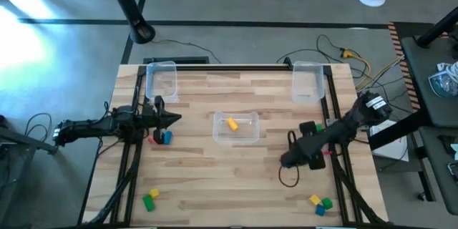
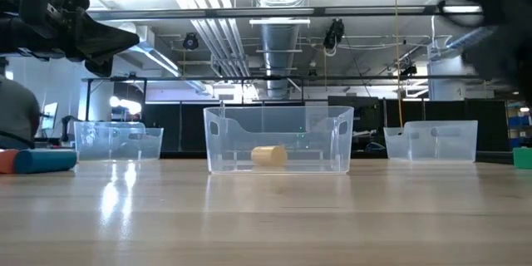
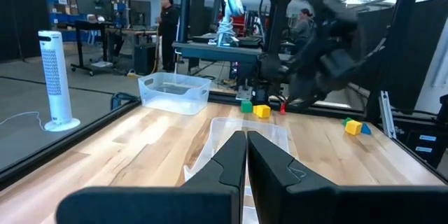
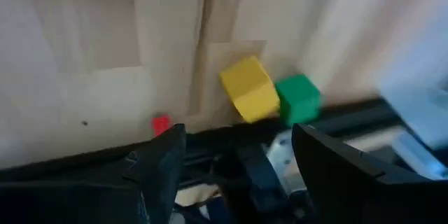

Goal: Sort blocks by size
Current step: Put the yellow square block into the top right transparent bin

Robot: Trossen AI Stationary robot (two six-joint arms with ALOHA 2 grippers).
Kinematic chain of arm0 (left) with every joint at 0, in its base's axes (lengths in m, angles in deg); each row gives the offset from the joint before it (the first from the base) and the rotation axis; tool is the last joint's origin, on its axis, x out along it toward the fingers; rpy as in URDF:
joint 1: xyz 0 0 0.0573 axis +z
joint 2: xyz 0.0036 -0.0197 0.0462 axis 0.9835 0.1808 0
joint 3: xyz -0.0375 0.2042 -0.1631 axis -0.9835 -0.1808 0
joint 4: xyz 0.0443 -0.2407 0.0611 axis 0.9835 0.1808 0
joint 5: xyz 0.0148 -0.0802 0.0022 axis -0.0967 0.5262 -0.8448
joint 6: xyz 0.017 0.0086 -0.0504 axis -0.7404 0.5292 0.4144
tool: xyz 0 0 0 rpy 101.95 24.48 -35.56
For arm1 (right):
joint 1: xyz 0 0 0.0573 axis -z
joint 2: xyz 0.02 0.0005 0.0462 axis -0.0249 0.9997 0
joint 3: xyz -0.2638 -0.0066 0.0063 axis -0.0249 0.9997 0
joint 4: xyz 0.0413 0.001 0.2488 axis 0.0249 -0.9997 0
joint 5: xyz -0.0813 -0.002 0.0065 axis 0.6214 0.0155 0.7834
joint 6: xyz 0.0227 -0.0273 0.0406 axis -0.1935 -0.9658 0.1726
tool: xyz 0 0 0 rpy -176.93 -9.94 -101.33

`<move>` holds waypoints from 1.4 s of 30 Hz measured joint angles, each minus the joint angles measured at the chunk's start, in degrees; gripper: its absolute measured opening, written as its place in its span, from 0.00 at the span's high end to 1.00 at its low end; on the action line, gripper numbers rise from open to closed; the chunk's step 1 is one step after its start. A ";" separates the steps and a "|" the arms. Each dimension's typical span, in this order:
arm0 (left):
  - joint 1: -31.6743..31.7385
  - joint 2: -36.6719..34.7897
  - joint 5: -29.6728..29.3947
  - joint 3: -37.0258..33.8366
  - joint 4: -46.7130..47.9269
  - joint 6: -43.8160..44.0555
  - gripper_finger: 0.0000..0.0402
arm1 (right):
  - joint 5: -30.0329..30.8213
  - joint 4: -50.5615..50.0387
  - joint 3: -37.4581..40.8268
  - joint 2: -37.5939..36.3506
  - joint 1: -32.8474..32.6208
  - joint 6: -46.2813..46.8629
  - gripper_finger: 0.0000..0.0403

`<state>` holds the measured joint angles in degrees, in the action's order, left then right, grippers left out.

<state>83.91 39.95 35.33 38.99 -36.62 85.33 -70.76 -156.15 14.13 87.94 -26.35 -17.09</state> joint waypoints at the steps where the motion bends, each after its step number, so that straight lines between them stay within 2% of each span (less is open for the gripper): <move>1: 0.01 0.00 0.01 0.01 0.00 0.00 1.00 | -0.23 0.61 0.81 0.06 1.26 -2.98 0.38; 4: 0.01 -0.02 0.01 0.01 0.01 0.00 1.00 | 0.03 1.16 1.55 1.64 5.09 -11.06 0.36; 8: 0.01 0.00 -0.01 0.01 0.01 0.00 1.00 | 1.47 2.19 2.71 3.75 8.18 -17.26 0.32; 16: -0.01 0.00 0.01 0.00 0.01 -0.01 1.00 | 0.97 8.69 7.60 6.56 9.66 -21.97 0.30; 21: -0.01 0.00 0.00 0.01 0.02 0.00 1.00 | 1.31 8.77 7.80 9.66 9.69 -22.63 0.32; 31: 0.01 0.00 -0.01 0.01 0.01 0.00 1.00 | 2.21 12.25 8.47 10.68 9.69 -23.76 0.46; 42: -0.01 0.00 0.01 0.01 0.03 0.00 1.00 | 0.11 11.98 8.52 11.80 9.69 -25.89 0.61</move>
<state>83.90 39.95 35.33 39.00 -36.59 85.33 -70.66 -144.17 22.65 99.74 -16.66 -42.97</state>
